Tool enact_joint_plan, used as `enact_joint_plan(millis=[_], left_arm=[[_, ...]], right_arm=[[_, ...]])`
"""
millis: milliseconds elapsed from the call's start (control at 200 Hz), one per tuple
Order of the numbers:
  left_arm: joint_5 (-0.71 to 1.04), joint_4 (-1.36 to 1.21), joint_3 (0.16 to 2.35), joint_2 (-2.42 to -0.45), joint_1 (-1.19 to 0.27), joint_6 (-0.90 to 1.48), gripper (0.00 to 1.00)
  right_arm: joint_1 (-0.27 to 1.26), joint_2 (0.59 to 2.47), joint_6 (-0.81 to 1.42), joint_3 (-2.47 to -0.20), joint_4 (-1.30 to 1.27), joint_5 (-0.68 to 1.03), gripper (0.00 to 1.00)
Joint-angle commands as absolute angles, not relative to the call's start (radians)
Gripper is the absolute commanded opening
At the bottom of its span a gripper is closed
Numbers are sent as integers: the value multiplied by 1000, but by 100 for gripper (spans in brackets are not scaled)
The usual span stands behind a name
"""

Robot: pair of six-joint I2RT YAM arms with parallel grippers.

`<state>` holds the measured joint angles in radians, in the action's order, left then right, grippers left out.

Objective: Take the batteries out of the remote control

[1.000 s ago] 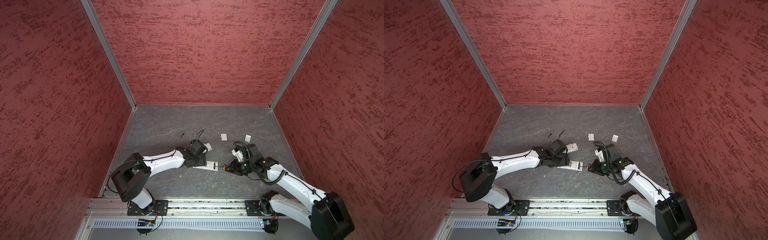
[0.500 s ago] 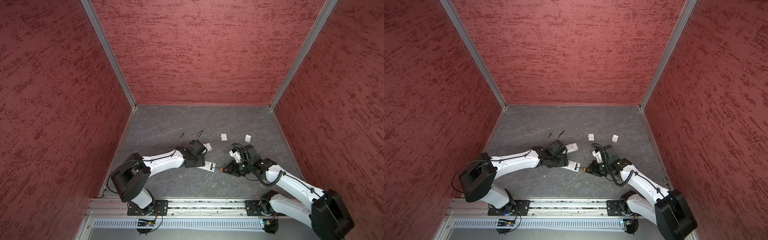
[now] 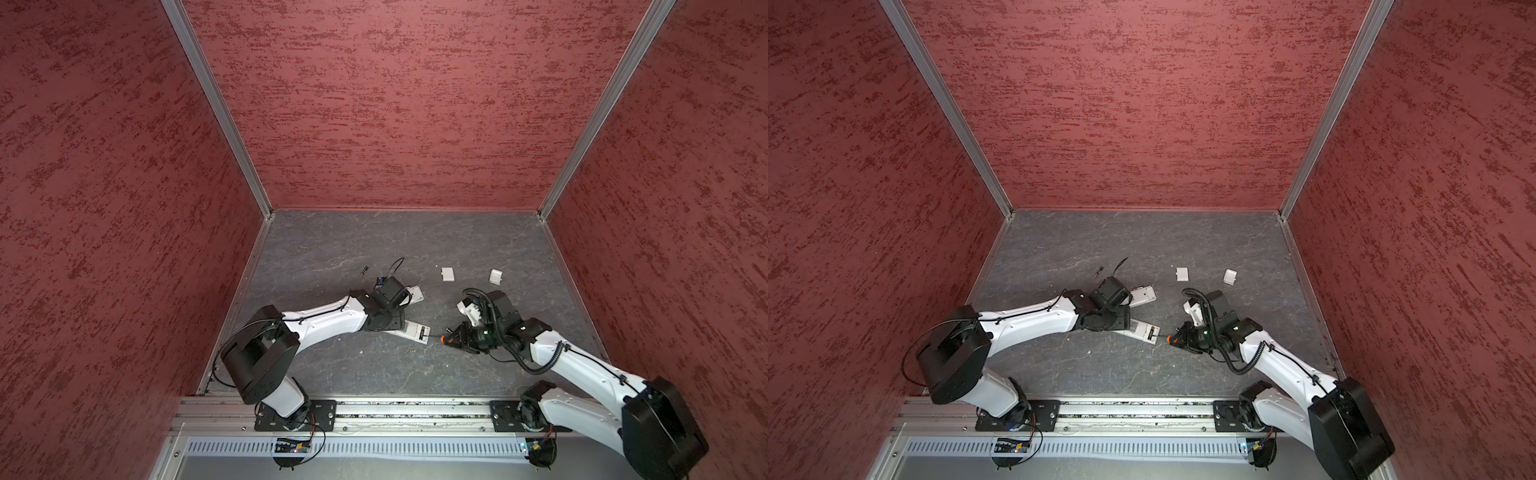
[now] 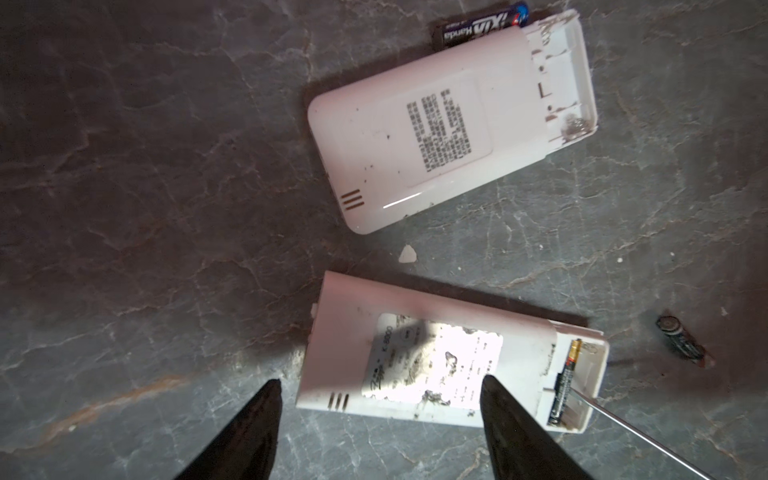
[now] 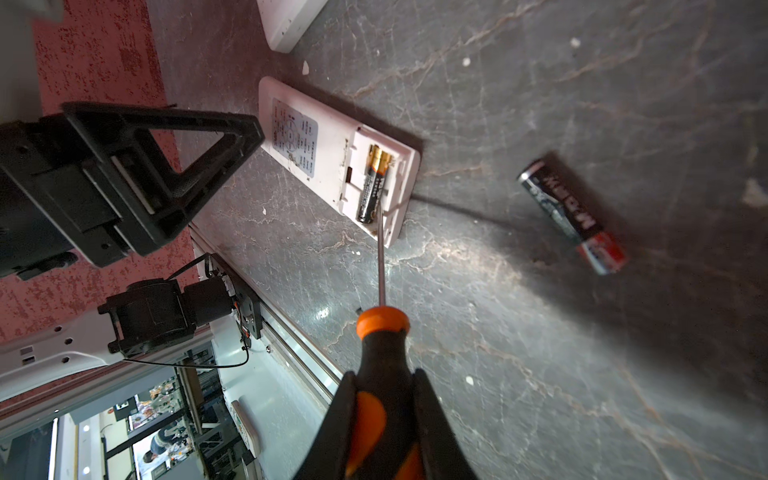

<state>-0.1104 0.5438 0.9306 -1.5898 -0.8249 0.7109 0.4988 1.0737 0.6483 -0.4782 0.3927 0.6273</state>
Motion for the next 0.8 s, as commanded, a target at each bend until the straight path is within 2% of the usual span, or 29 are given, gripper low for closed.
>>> enact_joint_plan(millis=[0,792], left_arm=[[-120,553,952,-1635,-822,668,74],[-113,554,982,-1715,-860,679,68]], right_arm=[[508,1068,658,-468,350,650,0],[509,1052,698,-413,249,686,0]])
